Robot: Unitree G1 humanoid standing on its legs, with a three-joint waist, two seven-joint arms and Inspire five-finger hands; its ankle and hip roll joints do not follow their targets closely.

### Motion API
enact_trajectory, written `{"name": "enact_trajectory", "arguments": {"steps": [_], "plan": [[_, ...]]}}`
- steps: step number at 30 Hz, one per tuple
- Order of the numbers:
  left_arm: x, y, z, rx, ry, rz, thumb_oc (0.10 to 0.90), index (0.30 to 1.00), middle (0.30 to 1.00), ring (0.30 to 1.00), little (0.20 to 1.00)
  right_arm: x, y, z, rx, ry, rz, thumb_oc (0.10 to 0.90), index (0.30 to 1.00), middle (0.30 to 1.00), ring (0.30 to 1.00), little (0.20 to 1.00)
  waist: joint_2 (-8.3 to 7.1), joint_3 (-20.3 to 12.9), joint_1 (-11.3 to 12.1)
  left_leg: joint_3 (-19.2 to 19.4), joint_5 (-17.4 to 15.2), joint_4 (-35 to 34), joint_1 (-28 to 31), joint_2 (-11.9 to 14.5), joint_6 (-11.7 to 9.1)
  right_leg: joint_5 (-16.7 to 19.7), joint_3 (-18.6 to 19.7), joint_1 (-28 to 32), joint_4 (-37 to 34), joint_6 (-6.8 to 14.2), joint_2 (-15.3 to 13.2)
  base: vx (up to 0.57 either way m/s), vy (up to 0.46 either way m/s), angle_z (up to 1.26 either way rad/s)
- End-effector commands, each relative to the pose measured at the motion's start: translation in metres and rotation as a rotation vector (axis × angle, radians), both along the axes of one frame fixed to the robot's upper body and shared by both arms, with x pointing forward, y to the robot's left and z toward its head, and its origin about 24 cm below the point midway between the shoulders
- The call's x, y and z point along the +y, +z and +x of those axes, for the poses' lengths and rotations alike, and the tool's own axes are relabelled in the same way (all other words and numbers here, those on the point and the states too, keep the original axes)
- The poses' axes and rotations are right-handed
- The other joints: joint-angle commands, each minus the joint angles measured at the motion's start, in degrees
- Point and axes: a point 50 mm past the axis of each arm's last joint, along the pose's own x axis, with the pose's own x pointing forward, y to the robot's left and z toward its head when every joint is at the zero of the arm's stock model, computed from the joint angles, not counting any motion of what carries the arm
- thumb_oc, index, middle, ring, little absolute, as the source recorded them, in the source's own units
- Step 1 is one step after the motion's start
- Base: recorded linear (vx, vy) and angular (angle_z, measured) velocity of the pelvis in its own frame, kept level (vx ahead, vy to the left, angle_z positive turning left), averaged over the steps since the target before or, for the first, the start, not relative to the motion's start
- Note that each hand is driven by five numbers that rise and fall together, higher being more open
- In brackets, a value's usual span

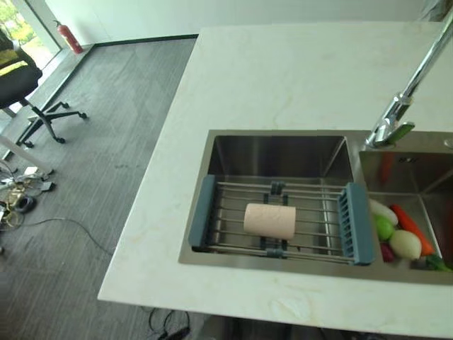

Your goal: Place the dishes in the dishwasher.

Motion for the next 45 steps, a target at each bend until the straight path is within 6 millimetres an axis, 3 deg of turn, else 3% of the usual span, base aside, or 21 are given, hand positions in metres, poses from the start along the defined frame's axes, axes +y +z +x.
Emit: {"name": "enact_trajectory", "arguments": {"steps": [1,3,4,7,8,9,10,11,12,14,17,19,22,28,31,37,45], "plan": [[0.083,0.040,-0.012,0.046,0.127,0.511,0.800,0.900,0.900,0.900,0.900,-0.034,0.014,-0.005,-0.034,-0.088,-0.073,0.800,0.900,0.900,0.900,0.900,-0.48,-0.02,1.03,-3.08,-11.03,6.17,1.29,3.10,-3.64,-3.49,-1.22,3.16,-3.92,2.94,-0.70,0.00,0.056,0.12],[0.134,0.084,-0.013,0.092,0.135,0.856,0.800,0.900,0.900,0.900,0.900,-0.041,0.015,-0.010,-0.028,-0.131,-0.072,0.800,0.900,0.900,0.900,0.900,0.20,-0.87,2.03,-3.76,-10.97,6.17,1.12,2.87,-3.52,-3.74,-1.45,3.29,-3.92,2.99,-0.84,-0.02,0.008,0.21],[0.164,0.124,-0.001,0.093,0.126,1.133,0.800,0.900,0.900,0.900,0.900,-0.038,0.014,-0.008,-0.032,-0.145,-0.062,0.800,0.900,0.900,0.900,0.900,0.47,-1.17,2.54,-3.93,-11.10,6.17,1.25,2.93,-3.28,-3.85,-1.50,3.53,-3.92,3.13,-0.93,-0.03,-0.044,0.13],[0.208,0.217,0.031,0.031,0.033,1.594,0.800,0.900,0.900,0.900,0.900,-0.028,0.009,-0.012,-0.018,-0.139,-0.043,0.800,0.900,0.900,0.900,0.900,0.74,-1.61,2.93,-3.55,-11.70,6.17,1.94,3.32,-3.04,-4.14,-1.29,4.21,-3.92,3.50,-0.83,-0.01,-0.043,0.04],[0.222,0.260,0.043,-0.012,-0.006,1.755,0.800,0.900,0.900,0.900,0.900,-0.026,0.007,-0.013,-0.014,-0.135,-0.037,0.800,0.900,0.900,0.900,0.900,0.83,-2.24,2.99,-3.24,-11.39,6.17,1.44,3.54,-3.06,-3.80,-1.30,3.77,-3.92,3.53,-0.78,-0.01,-0.055,-0.09],[0.228,0.327,0.064,-0.164,-0.035,1.963,0.800,0.900,0.900,0.900,0.900,-0.022,0.005,-0.015,-0.002,-0.129,-0.032,0.800,0.900,0.900,0.900,0.900,0.92,-2.59,2.88,-2.77,-11.89,6.17,2.09,3.74,-3.11,-4.11,-1.09,4.39,-3.92,3.64,-0.60,-0.01,-0.076,-0.10],[0.215,0.383,0.087,-0.435,-0.102,2.097,0.800,0.900,0.900,0.900,0.900,-0.019,0.003,-0.016,0.010,-0.131,-0.027,0.800,0.900,0.900,0.900,0.900,0.85,-3.06,2.61,-2.29,-12.12,6.17,2.36,3.95,-3.17,-4.11,-0.83,4.54,-3.92,3.69,-0.48,0.02,-0.076,-0.15],[0.205,0.403,0.098,-0.580,-0.133,2.098,0.800,0.900,0.900,0.900,0.900,-0.018,0.003,-0.016,0.013,-0.136,-0.023,0.800,0.900,0.900,0.900,0.900,0.78,-3.22,2.47,-2.11,-12.25,6.17,2.49,4.01,-3.24,-4.17,-0.75,4.62,-3.92,3.69,-0.42,0.00,-0.078,-0.21],[0.180,0.432,0.119,-0.954,-0.227,1.993,0.800,0.900,0.900,0.900,0.900,-0.015,0.001,-0.018,0.022,-0.156,-0.013,0.800,0.900,0.900,0.900,0.900,0.61,-3.57,2.18,-1.84,-12.60,6.17,2.83,4.05,-3.28,-4.35,-0.62,4.87,-3.92,3.69,-0.33,0.00,-0.073,-0.30],[0.119,0.455,0.152,-1.441,-0.514,1.756,0.800,0.900,0.900,0.900,0.900,-0.010,-0.003,-0.023,0.038,-0.176,0.006,0.800,0.900,0.900,0.900,0.900,0.06,-3.94,1.15,-1.08,-13.46,6.17,3.89,4.12,-3.17,-4.48,0.06,5.22,-3.92,3.92,-0.08,-0.01,-0.080,-0.40],[0.052,0.457,0.178,-1.764,-0.859,1.475,0.800,0.900,0.900,0.900,0.900,-0.007,-0.006,-0.031,0.053,-0.196,0.027,0.800,0.900,0.900,0.900,0.900,-0.57,-4.39,-0.56,-0.02,-13.61,6.17,4.56,4.35,-2.87,-3.68,1.31,4.84,-3.92,4.37,0.30,-0.01,-0.057,-0.42],[0.018,0.447,0.196,-1.784,-1.064,1.366,0.800,0.900,0.900,0.900,0.900,-0.004,-0.008,-0.036,0.061,-0.195,0.036,0.800,0.900,0.900,0.900,0.900,-0.87,-4.43,-2.19,0.79,-14.05,6.17,5.42,4.55,-2.65,-3.38,2.52,4.86,-3.92,4.73,0.64,0.03,-0.038,-0.33],[-0.011,0.443,0.211,-1.759,-1.244,1.354,0.800,0.900,0.900,0.900,0.900,-0.003,-0.010,-0.041,0.071,-0.200,0.048,0.800,0.900,0.900,0.900,0.900,-0.95,-4.54,-3.85,1.83,-14.38,6.17,5.99,4.77,-2.45,-2.89,4.00,4.46,-3.92,5.05,0.93,0.03,-0.016,-0.23],[-0.034,0.424,0.232,-1.633,-1.500,1.200,0.800,0.900,0.900,0.900,0.900,-0.002,-0.012,-0.050,0.085,-0.222,0.057,0.800,0.900,0.900,0.900,0.900,-0.70,-4.38,-5.76,3.07,-14.61,6.17,6.66,4.82,-2.28,-2.02,5.65,3.98,-3.92,5.42,1.07,0.02,-0.001,-0.15],[-0.044,0.403,0.241,-1.512,-1.631,1.135,0.800,0.900,0.900,0.900,0.900,-0.001,-0.012,-0.049,0.080,-0.230,0.059,0.800,0.900,0.900,0.900,0.900,-0.47,-4.21,-6.29,3.21,-14.79,6.17,6.78,4.53,-1.98,-1.71,6.37,3.66,-3.92,5.46,1.13,0.00,0.000,0.00],[-0.047,0.375,0.248,-1.360,-1.763,1.015,0.800,0.900,0.900,0.900,0.900,-0.004,-0.010,-0.046,0.060,-0.233,0.056,0.800,0.900,0.900,0.900,0.900,-0.01,-3.68,-6.95,3.24,-14.95,6.17,6.78,3.93,-1.55,-1.24,7.53,3.15,-3.92,5.52,1.19,0.02,0.022,-0.04],[-0.053,0.354,0.249,-1.268,-1.891,0.880,0.800,0.900,0.900,0.900,0.900,-0.005,-0.007,-0.039,0.023,-0.235,0.052,0.800,0.900,0.900,0.900,0.900,0.35,-3.04,-7.41,3.18,-14.99,6.17,6.25,3.32,-1.12,-0.67,8.32,2.11,-3.92,5.72,1.01,0.00,0.003,-0.01]]}}
